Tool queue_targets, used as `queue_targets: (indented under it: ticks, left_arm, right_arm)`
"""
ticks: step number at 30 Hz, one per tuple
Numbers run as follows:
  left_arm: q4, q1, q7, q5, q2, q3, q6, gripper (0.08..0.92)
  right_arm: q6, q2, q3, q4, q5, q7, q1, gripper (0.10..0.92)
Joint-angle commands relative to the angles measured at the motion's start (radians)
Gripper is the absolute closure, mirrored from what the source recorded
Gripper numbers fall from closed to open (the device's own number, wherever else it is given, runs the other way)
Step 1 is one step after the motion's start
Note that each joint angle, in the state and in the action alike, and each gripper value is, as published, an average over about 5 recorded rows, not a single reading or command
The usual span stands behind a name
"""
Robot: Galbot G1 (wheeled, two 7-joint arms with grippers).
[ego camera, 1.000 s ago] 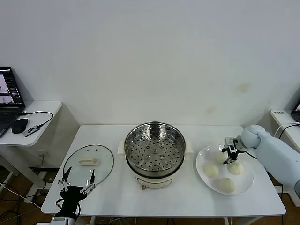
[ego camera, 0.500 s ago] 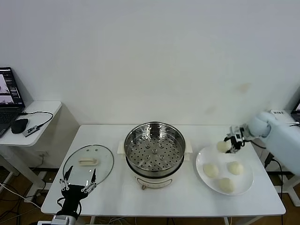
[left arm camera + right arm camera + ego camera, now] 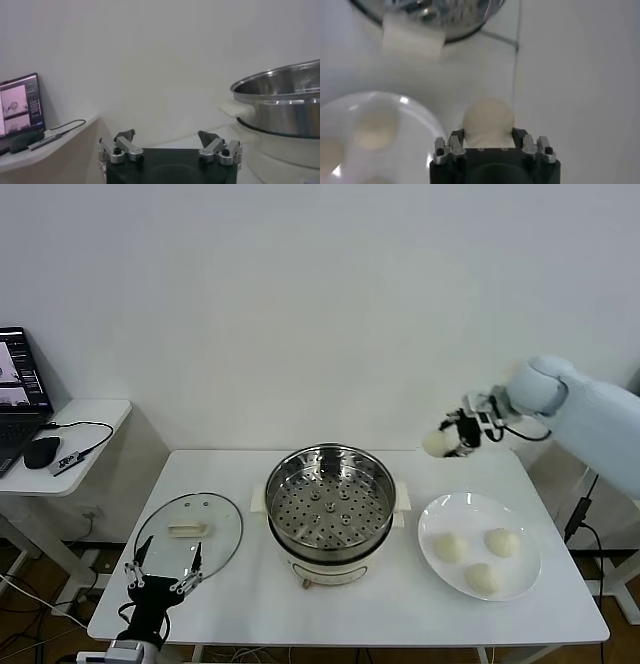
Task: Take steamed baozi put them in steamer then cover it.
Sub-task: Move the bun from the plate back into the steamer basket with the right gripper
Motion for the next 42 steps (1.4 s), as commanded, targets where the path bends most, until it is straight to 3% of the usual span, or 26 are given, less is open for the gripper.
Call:
queue_targets:
  ticks: [1,8,27,42]
  left_arm:
    - [0.001,0.001,0.001,-0.006,0.003,-0.008,0.000,0.177]
    - [-0.007,0.004,0.002,-0.005,0.009,-0.019,0.001,0.177]
    - [-0.026,0.010,0.001,-0.003,-0.004,-0.038,0.000,0.177]
    - [-0.033,0.015,-0.001,-0.001,-0.007,-0.044,0.000,0.177]
  right_arm:
    - [0.076,0.246,-0.202,0.033,0.118,0.078,0.156,0.425]
    - [0.225,0.366,-0.276,-0.004,0.036,0.112,0.127,0.429]
    - [0.586,0.507,-0.247,-0.232,-0.496,0.216,-0.028,0.431]
    - [0.635,0.535,-0.230,-0.261,-0.539,0.248,-0.054,0.423]
